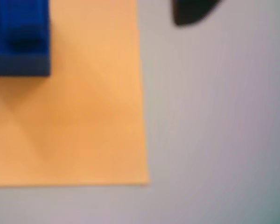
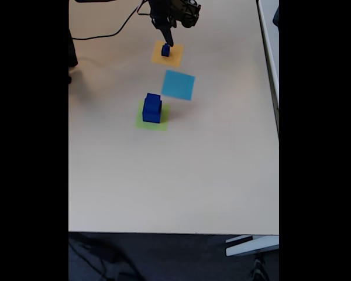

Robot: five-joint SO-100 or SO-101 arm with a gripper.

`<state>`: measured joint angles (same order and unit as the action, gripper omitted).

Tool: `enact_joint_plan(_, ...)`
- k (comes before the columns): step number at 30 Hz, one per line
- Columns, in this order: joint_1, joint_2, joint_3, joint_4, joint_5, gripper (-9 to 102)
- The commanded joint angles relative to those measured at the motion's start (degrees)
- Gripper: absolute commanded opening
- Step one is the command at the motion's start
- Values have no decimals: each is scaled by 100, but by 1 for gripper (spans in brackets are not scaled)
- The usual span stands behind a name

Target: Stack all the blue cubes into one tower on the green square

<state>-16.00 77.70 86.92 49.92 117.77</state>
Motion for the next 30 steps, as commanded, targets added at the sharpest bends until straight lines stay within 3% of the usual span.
enact_joint_plan(1, -114, 114, 158, -334, 70, 30)
enact_joint_plan(7, -158, 176, 659, -870, 105, 28)
enact_joint_plan(30, -53, 316, 1011, -1046, -62, 25)
